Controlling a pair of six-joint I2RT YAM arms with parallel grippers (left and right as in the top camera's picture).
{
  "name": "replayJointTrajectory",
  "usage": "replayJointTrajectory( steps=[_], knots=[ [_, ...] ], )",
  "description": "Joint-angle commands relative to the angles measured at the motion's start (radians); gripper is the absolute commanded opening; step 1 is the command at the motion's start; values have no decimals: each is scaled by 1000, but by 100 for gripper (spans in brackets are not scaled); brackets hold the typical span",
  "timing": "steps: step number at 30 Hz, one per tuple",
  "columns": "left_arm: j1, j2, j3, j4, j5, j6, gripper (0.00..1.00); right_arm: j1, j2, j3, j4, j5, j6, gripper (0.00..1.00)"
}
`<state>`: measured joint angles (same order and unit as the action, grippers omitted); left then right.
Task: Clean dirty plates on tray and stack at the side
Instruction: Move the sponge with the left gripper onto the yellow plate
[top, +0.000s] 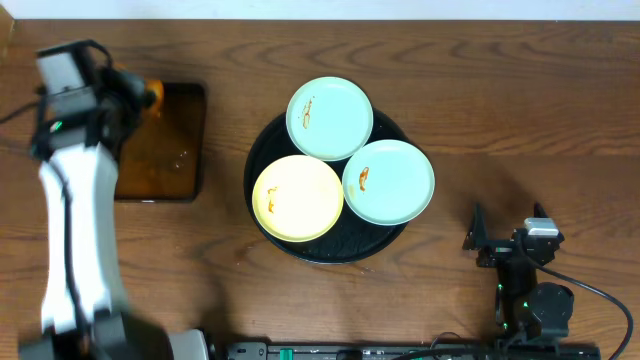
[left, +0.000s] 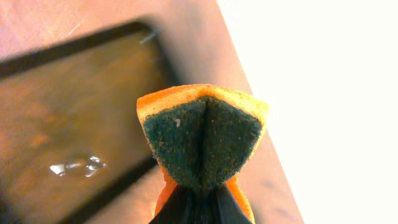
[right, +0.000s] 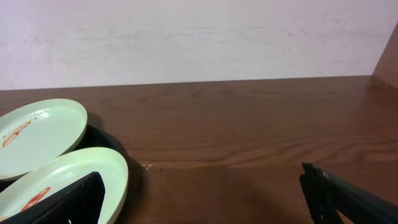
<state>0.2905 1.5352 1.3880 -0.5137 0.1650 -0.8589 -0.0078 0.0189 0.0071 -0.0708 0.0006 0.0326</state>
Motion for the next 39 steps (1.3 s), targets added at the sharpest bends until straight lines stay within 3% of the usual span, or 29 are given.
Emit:
replayJointTrajectory(
  steps=[1, 5, 9, 12, 17, 24, 36, 39],
  knots=[
    [-5, -233, 47, -61, 60, 51, 7, -5, -3, -2, -4, 10, -11, 99],
    [-99, -273, 32, -228, 95, 143, 7, -5, -3, -2, -4, 10, -11, 99],
    [-313, -191, -22, -430, 200, 277, 7, -5, -3, -2, -4, 10, -11, 99],
    [-455, -105, -78, -471, 183, 354, 8, -5, -3, -2, -4, 10, -11, 99],
    [-613, 81, -139, -430, 98, 354, 7, -5, -3, -2, -4, 10, -11, 99],
    [-695, 297, -139, -336, 49, 354, 7, -5, -3, -2, -4, 10, -11, 99],
    [-696, 315, -139, -280, -27, 354, 7, -5, -3, -2, 39, 25, -14, 99],
    [-696, 315, -139, -281, -27, 354, 7, -4, -3, -2, 166, -277, 263, 99]
  ],
)
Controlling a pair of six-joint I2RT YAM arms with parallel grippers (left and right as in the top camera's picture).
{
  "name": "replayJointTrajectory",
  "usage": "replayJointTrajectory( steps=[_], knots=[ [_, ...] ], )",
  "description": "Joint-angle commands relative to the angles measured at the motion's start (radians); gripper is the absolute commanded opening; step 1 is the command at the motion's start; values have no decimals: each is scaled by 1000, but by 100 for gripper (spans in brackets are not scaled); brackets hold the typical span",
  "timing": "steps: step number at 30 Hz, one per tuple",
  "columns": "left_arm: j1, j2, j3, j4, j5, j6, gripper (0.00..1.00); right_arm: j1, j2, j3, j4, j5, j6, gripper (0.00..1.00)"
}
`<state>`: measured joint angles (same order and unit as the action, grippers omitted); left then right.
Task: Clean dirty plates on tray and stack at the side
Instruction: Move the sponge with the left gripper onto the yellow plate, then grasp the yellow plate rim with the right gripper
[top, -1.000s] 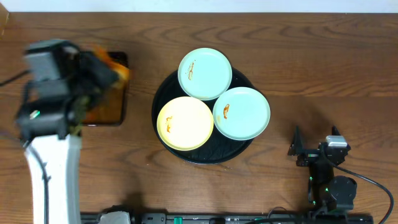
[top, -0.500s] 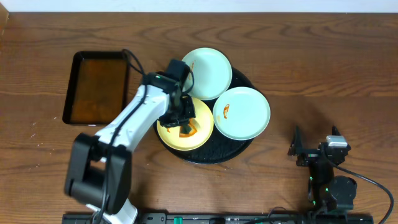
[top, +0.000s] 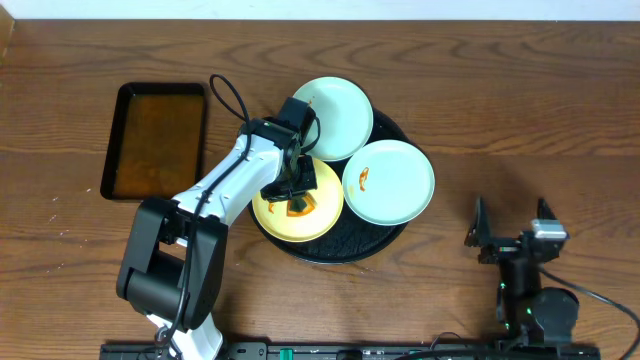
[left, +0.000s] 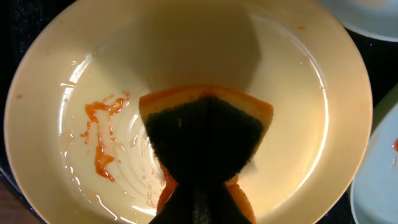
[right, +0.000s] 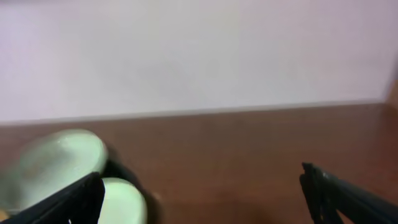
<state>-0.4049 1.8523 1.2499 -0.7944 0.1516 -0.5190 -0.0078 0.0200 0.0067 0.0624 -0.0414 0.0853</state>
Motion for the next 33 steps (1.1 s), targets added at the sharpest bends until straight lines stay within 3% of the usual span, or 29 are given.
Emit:
replayJointTrajectory(
  steps=[1, 4, 8, 9, 11, 13, 16, 20, 23, 27, 28, 29, 30, 33],
  knots=[
    [0, -2, -1, 0, -14, 14, 8, -4, -4, -1, 35, -315, 272, 99],
    [0, -2, -1, 0, -14, 13, 7, -4, -4, -1, 130, -392, 433, 99],
    [0, -2, -1, -4, -13, 13, 7, -4, 5, 30, 382, -428, 438, 99],
    [0, -2, -1, -4, -13, 13, 7, -4, 18, 66, 368, -447, 421, 99],
    [0, -2, -1, -3, -13, 13, 8, -5, 85, 193, 235, -526, 319, 99],
    [0, -2, -1, -3, -13, 13, 7, -5, 238, 386, -16, -590, 153, 99],
    [0, -2, -1, 11, -13, 11, 7, -4, 632, 768, -500, -681, -128, 99],
    [0, -2, -1, 16, -14, 9, 7, 30, 1064, 1187, -930, -727, -259, 99],
    [0, -2, -1, 15, -14, 9, 8, 64, 1317, 1426, -1067, -816, -191, 99],
    [0, -2, -1, 16, -14, 9, 7, 73, 1478, 1498, -957, -957, -151, 99],
    [0, -2, -1, 16, -14, 9, 7, 82, 1512, 1498, -915, -916, -88, 85],
    [0, -2, -1, 16, -14, 9, 7, 101, 1545, 1498, -898, -823, -10, 61],
    [0, -2, -1, 17, -14, 9, 7, 134, 1582, 1498, -896, -681, 52, 46],
    [1, -2, -1, 21, -14, -4, 7, 232, 1666, 1498, -890, -509, 60, 47]
  ],
)
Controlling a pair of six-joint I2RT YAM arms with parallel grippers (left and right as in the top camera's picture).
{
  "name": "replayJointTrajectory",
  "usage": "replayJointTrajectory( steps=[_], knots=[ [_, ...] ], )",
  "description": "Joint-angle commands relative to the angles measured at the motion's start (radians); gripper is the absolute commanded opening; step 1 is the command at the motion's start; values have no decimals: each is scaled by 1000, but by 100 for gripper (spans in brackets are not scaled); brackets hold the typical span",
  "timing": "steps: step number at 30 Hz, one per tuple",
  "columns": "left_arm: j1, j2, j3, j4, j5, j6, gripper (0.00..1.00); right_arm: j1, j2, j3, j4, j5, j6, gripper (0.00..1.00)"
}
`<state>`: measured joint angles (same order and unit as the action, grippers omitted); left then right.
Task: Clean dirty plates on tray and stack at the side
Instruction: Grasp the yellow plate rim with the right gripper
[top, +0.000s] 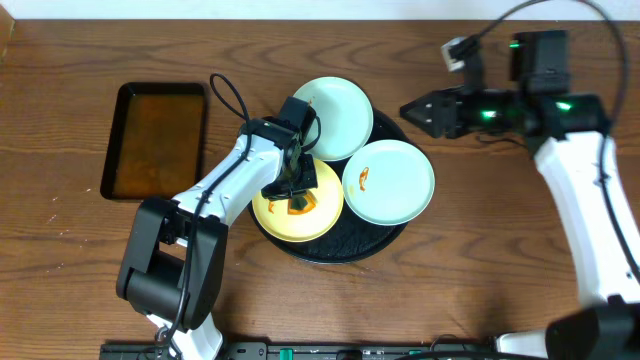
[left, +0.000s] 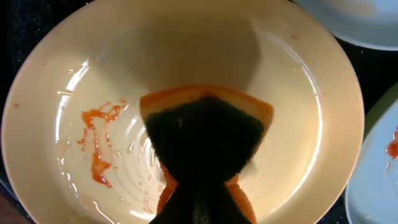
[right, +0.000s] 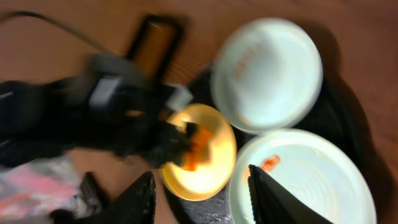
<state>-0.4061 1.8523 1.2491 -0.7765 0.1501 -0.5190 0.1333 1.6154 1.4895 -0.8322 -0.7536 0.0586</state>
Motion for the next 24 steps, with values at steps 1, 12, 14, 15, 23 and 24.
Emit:
replayJointTrajectory(
  steps=[1, 12, 14, 15, 23, 24],
  knots=[
    [2, -2, 0, 6, -13, -16, 7, 129, 103, 15, 13, 227, 86, 49],
    [2, -2, 0, 39, -13, -17, 7, 359, 387, 15, 168, 407, 164, 42],
    [2, -2, 0, 46, -13, -17, 7, 359, 411, 15, 176, 406, 165, 34],
    [3, -2, 0, 50, -13, -17, 8, 359, 430, 15, 178, 406, 164, 31],
    [6, -2, 0, 58, -13, -17, 7, 366, 472, 14, 174, 341, 95, 31],
    [6, -2, 0, 58, -13, -17, 8, 368, 477, 13, 174, 341, 92, 31]
  ],
)
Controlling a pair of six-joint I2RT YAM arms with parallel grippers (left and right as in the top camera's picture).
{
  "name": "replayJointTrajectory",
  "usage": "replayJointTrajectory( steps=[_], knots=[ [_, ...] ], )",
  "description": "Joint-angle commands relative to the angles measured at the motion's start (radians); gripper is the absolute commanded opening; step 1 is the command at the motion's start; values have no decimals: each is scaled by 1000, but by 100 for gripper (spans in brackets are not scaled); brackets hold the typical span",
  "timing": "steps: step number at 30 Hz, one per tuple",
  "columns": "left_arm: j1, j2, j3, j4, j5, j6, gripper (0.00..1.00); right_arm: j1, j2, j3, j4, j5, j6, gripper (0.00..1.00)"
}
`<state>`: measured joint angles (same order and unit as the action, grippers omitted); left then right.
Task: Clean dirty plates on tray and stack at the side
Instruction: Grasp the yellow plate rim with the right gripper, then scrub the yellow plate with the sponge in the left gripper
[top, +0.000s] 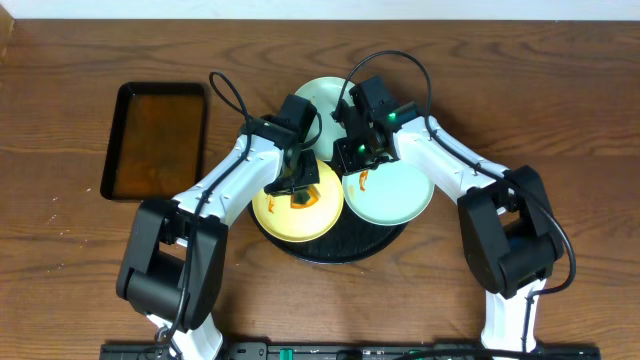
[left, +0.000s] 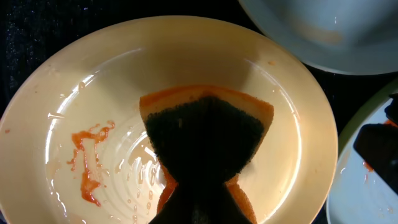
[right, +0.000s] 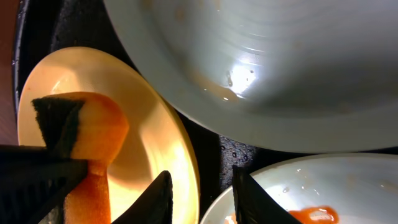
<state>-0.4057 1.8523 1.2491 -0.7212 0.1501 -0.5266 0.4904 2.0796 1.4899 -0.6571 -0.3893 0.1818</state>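
Observation:
A black round tray holds three plates. On the yellow plate, smeared with red sauce, rests the orange sponge, dark scouring side up, with my left gripper shut on it. My right gripper is open at that plate's right rim. One finger is over the plate, the other over the gap toward the right green plate, which carries a red smear. The back green plate lies partly under both arms.
A black rectangular tray of brownish water sits on the wooden table to the left of the round tray. Both arms crowd over the round tray's middle, and a cable loops above the back green plate.
My right gripper, open above the table at the tray's back right, is now down at the yellow plate's right rim, still open. The sponge has shifted slightly on the yellow plate.
First my left gripper held the sponge over the water tray while the right arm sat parked at the front right. Then the sponge was on the yellow plate. The right arm later hung raised behind the tray, and now brackets the yellow plate's rim.

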Motion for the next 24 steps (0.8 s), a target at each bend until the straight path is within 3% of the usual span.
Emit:
replayJointTrajectory(
  steps=[1, 9, 15, 17, 18, 20, 24],
  knots=[
    [6, -2, 0, 2, -13, -9, 7, 15, 20, 11, -1, -23, -34, 31],
    [6, -2, 0, -2, -13, -10, 7, 56, 51, 11, 15, -7, -67, 29],
    [6, -2, 0, -2, -13, -10, 7, 87, 61, -1, 18, 120, -67, 31],
    [6, -2, 0, -2, -13, -10, 7, 87, 68, -1, 19, 120, -66, 27],
    [6, -2, 0, -1, -13, -10, 7, 87, 76, -1, 21, 120, -65, 18],
    [6, -2, 0, 3, -13, -10, 7, 87, 81, -1, 22, 120, -63, 8],
    [5, -2, -2, 14, -13, -15, 7, 87, 81, -1, 26, 119, -63, 1]
  ],
)
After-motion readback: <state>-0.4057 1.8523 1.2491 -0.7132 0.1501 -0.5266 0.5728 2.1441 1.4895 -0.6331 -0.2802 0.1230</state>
